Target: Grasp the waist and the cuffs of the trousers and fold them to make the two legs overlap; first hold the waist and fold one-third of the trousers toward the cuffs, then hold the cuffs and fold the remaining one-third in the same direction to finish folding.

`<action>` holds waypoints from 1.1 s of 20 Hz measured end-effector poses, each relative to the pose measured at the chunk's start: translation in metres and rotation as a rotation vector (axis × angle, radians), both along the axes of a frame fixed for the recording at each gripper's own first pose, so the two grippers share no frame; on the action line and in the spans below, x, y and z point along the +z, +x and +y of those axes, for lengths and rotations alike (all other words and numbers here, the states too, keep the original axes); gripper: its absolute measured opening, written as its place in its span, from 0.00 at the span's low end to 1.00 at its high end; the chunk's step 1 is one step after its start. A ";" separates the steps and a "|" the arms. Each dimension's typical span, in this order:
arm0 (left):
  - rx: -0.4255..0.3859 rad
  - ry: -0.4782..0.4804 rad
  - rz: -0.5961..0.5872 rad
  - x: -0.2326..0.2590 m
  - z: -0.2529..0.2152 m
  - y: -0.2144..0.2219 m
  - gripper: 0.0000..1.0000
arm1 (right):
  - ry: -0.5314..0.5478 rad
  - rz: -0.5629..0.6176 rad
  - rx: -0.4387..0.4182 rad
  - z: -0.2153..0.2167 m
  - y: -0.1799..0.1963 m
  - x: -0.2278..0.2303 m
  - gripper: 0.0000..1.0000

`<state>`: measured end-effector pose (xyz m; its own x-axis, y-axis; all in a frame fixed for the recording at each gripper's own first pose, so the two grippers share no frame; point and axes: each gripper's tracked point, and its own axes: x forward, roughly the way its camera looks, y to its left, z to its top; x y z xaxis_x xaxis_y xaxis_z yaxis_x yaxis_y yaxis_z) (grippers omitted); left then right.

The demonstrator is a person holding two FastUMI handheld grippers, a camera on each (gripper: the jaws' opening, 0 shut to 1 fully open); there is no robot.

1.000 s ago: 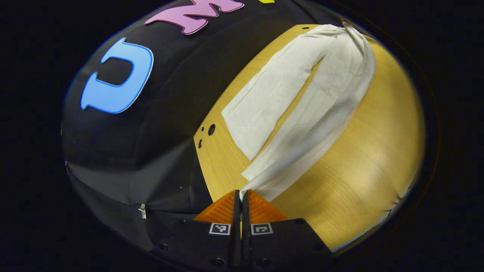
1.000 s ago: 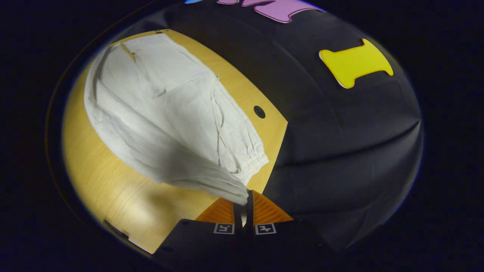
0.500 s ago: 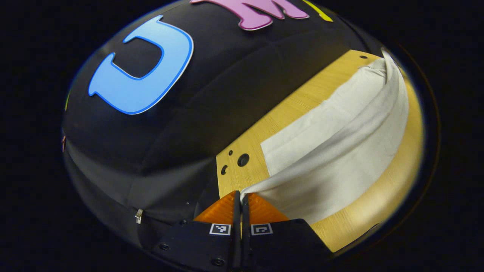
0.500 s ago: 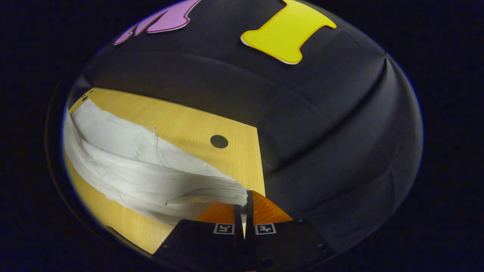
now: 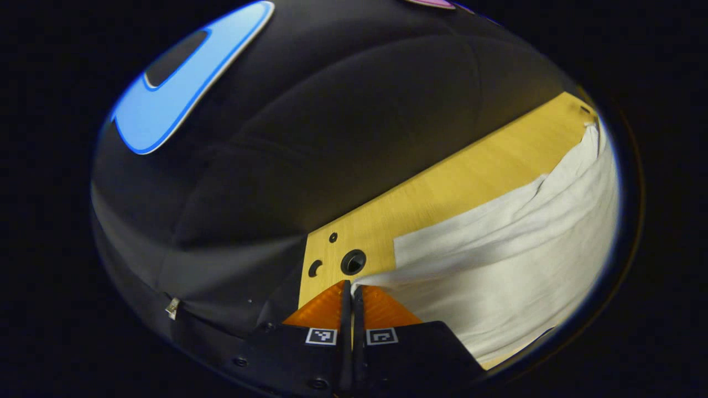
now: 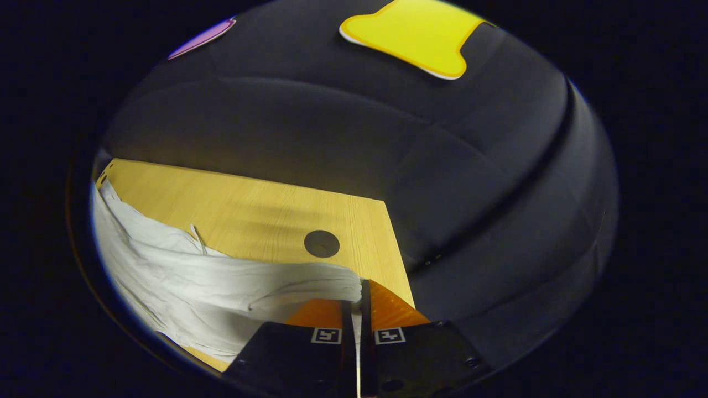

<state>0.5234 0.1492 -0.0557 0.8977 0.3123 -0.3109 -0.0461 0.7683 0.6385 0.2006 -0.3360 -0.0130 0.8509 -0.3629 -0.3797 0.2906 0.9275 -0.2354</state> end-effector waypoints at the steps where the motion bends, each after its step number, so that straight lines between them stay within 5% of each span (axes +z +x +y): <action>1: 0.003 -0.024 -0.010 -0.002 -0.004 0.002 0.05 | 0.006 0.024 0.001 -0.002 -0.001 -0.006 0.08; 4: 0.016 -0.123 -0.031 -0.016 -0.017 -0.002 0.05 | 0.022 0.041 -0.003 -0.003 -0.001 -0.013 0.27; 5: 0.022 -0.159 -0.020 -0.024 -0.016 -0.005 0.13 | 0.036 0.029 -0.007 -0.001 -0.001 -0.013 0.29; 6: 0.023 -0.205 -0.021 -0.028 -0.022 -0.010 0.28 | 0.052 0.020 -0.019 -0.001 -0.001 -0.016 0.33; 8: 0.008 -0.303 -0.029 -0.030 -0.037 -0.022 0.69 | 0.103 -0.007 -0.035 -0.001 -0.008 -0.015 0.63; 9: -0.011 -0.346 -0.033 -0.026 -0.048 -0.029 0.90 | 0.126 -0.026 -0.047 -0.005 -0.013 -0.012 0.68; 10: -0.038 -0.381 -0.031 -0.022 -0.060 -0.037 0.97 | 0.159 -0.049 -0.056 -0.006 -0.017 -0.011 0.89; 12: -0.087 -0.404 -0.068 -0.005 -0.074 -0.055 0.97 | 0.230 -0.104 -0.082 -0.012 -0.030 -0.004 0.98; 17: -0.127 -0.542 -0.188 0.034 -0.103 -0.109 0.96 | 0.377 -0.165 -0.192 -0.041 -0.054 -0.020 0.98; 22: -0.068 -0.675 -0.227 0.045 -0.112 -0.167 0.97 | 0.532 -0.172 -0.273 -0.054 -0.061 -0.048 0.99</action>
<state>0.3569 0.0373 -0.0108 0.9738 0.0583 -0.2197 -0.0591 0.9982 0.0030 0.1400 -0.3904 -0.0611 0.8190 -0.3749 -0.4344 0.5268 0.7913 0.3102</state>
